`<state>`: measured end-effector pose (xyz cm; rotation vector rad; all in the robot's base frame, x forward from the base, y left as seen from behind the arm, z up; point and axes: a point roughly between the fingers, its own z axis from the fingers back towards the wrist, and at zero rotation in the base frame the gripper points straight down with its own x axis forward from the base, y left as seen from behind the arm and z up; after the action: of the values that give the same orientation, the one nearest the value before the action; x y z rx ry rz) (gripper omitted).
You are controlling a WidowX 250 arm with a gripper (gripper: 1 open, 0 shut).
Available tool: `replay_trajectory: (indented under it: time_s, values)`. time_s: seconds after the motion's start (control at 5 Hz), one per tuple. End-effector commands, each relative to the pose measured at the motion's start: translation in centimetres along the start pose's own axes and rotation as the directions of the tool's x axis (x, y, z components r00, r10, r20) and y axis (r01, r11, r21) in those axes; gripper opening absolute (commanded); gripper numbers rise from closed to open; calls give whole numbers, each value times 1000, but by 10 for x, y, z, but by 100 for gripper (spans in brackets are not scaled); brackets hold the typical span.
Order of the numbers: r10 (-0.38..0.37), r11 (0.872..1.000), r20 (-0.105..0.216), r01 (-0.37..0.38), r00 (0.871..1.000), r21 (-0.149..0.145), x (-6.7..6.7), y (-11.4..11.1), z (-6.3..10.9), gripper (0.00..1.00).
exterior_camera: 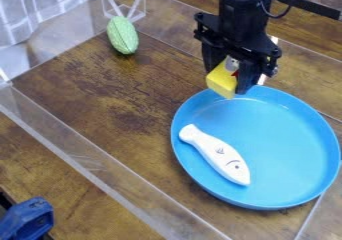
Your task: Put the yellow brick in the blue tray
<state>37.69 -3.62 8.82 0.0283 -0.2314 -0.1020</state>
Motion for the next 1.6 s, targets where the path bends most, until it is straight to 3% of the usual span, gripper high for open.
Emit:
replay_trajectory:
  time_s: [0.0, 0.6, 0.8, 1.0, 1.4]
  values:
    - [-33, 999, 62, 33, 998, -4, 2, -14, 13, 0]
    - [-90, 996, 114, 91, 989, -10, 10, -8, 8, 0]
    - [-127, 991, 121, 130, 985, -15, 10, -11, 13, 0]
    - [-62, 998, 103, 62, 993, -5, 2, -7, 14, 100]
    - [87, 996, 78, -87, 993, 7, 12, 1, -2, 100]
